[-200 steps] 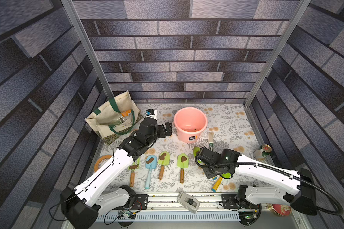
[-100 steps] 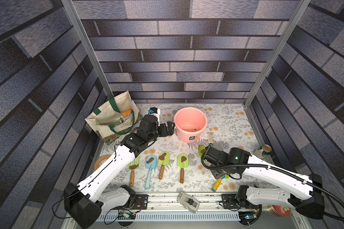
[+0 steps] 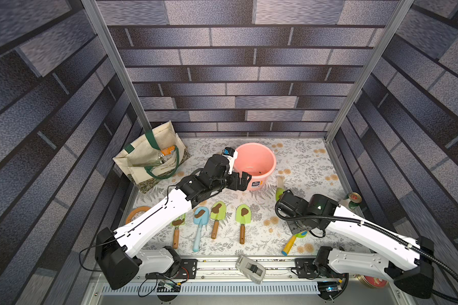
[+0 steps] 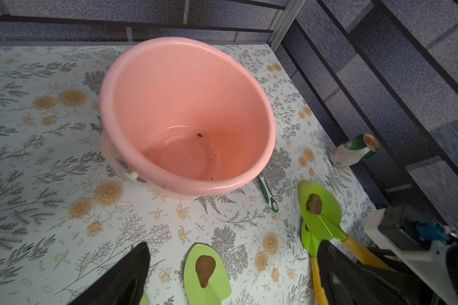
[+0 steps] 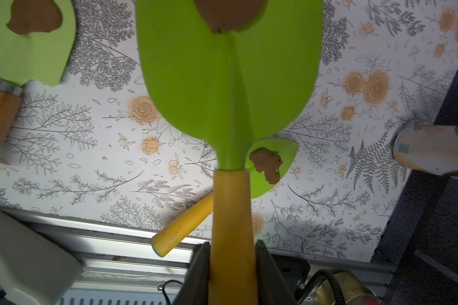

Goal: Brush the soil off the hand trowel and place it into the bucket
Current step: Pick up the hand trowel from the center of the board, then pick up the brush from the center of the board.

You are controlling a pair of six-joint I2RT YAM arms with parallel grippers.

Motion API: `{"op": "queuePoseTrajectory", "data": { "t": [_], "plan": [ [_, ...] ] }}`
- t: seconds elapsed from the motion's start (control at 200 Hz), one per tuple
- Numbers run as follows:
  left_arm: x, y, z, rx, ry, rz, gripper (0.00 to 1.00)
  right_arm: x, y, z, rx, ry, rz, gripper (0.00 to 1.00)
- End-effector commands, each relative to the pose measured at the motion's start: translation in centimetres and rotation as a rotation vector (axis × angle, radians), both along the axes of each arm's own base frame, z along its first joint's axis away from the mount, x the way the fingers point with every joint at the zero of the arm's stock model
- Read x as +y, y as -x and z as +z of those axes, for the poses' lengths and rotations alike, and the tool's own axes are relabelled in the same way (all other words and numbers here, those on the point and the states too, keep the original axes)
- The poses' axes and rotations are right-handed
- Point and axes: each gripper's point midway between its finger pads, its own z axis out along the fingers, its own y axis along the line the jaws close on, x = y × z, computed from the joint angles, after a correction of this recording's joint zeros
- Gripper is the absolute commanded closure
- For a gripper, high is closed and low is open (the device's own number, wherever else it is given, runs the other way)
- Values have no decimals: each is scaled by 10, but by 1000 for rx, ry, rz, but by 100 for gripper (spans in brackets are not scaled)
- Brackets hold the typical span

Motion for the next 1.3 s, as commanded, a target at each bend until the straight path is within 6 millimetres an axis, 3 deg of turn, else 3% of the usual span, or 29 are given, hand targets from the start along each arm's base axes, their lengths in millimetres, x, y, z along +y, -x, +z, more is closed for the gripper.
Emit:
{"op": "queuePoseTrajectory", "data": {
  "t": [0.0, 0.281, 0.476, 0.651, 0.827, 0.967, 1.293],
  "plan": [
    [-22, 12, 6, -55, -43, -96, 0, -25, -5, 4, -24, 66, -113, 89],
    [-77, 26, -19, -95, -96, -200, 0, -32, -33, -6, -67, 10, -289, 89],
    [-115, 24, -57, -101, -230, -236, 0, -51, -55, 0, -117, -36, -412, 90],
    [-131, 14, -84, -138, -343, -178, 0, -70, -69, 1, -140, -43, -490, 90],
    [-149, 7, -116, -114, -340, -137, 0, -83, -84, -4, -144, -81, -576, 90],
    [-164, 1, -137, -92, -361, -107, 0, -92, -93, 2, -181, -80, -596, 89],
    [-186, -20, -185, -45, -595, -35, 3, -90, -105, 12, -211, -134, -586, 88]
  ]
}}
